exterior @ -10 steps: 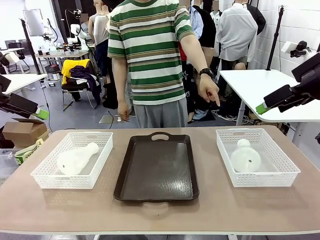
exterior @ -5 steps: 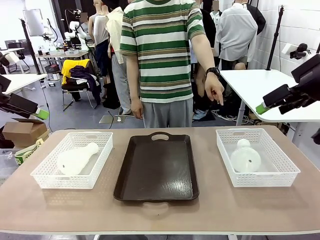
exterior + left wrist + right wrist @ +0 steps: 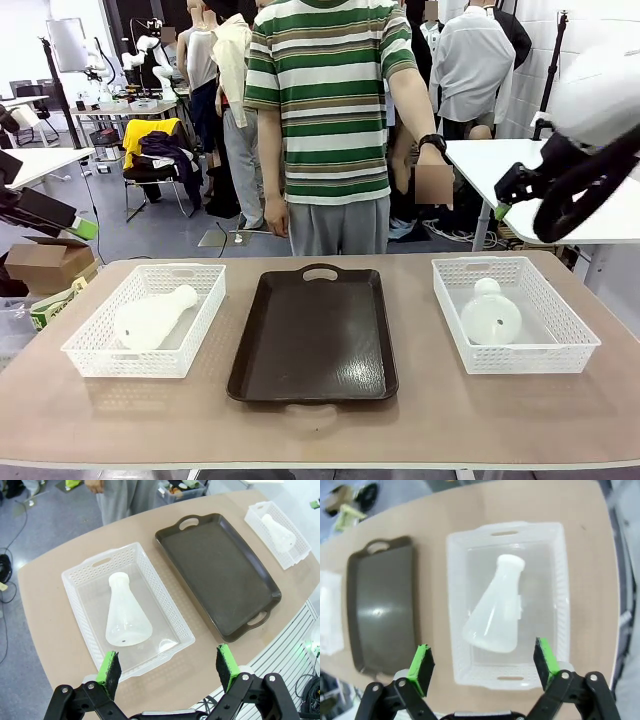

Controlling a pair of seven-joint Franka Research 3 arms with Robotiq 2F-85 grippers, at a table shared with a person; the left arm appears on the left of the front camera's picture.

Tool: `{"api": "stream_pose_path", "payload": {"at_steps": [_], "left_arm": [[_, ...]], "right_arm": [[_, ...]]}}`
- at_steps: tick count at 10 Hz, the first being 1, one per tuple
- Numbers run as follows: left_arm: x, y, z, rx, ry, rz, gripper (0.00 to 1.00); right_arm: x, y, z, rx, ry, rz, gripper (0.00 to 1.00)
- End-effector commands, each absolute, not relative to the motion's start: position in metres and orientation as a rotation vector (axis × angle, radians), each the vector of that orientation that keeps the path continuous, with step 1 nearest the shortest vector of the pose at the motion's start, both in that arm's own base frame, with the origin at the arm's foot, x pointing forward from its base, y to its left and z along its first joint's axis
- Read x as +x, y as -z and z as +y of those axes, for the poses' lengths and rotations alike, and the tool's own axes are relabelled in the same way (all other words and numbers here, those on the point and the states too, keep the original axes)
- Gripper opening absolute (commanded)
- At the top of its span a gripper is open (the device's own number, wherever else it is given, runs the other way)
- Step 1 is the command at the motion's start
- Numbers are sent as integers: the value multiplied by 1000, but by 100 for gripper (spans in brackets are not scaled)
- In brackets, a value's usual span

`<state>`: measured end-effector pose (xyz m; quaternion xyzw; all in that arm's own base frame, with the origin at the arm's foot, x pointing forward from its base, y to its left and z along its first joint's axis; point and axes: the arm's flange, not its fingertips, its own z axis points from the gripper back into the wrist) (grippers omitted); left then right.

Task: Prepare the laboratory tools.
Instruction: Pick up the Big flask that the person points to.

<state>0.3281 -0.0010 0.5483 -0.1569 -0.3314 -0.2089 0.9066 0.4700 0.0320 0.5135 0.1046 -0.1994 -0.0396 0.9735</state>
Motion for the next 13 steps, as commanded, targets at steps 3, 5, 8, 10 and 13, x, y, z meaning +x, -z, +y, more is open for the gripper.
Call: {"api": "stream_pose_path", "payload": {"at_steps": [3,5,8,10,13], "left_arm": [[328,-547,3,-314,449,-680,100],[328,-547,3,-314,449,-680,100],[328,-547,3,-314,449,-680,100],[328,-547,3,-314,449,-680,100],[328,-547,3,-314,449,-680,100]], "right_arm": [[544,-477,31,139,293,-193,100],[568,-445,15,145,333,-162,100],[582,-409,8,129,356,-122,100],[575,-407,4,132,328,-126,100],[575,-407,4,132,328,-126,100]]}}
